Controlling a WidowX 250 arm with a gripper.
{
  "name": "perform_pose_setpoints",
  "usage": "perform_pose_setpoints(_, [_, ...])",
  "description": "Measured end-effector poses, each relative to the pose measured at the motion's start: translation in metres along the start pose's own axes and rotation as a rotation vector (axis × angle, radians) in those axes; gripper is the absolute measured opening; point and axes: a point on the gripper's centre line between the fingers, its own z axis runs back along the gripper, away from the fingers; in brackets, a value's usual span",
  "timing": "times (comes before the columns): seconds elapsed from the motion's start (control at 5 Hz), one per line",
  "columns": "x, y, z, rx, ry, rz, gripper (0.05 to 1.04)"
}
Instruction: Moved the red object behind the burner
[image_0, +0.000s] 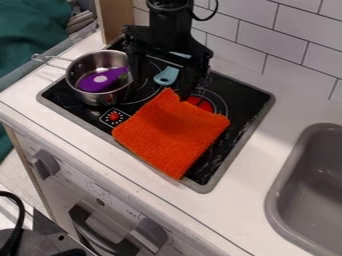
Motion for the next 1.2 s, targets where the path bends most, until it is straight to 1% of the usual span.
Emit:
perform_pose_setpoints(0.2, [-0.004, 0.000, -0.007, 0.002, 0.028, -0.001, 1.011])
perform_pose_setpoints(0.4, [-0.013, -0.001, -0.015, -0.001, 0.057, -0.001, 1.011])
perform_pose_setpoints(0.6, [-0.021, -0.002, -0.021, -0.007, 0.074, -0.004, 1.011])
perform_pose_setpoints(0.8, [-0.028, -0.008, -0.030, -0.049, 0.071, -0.031, 1.011])
perform_pose_setpoints(1.0, [-0.032, -0.016, -0.030, -0.108, 0.025, -0.065, 1.011])
perform_pose_setpoints(1.2, [-0.031, -0.023, -0.036, -0.153, -0.025, -0.085, 1.011])
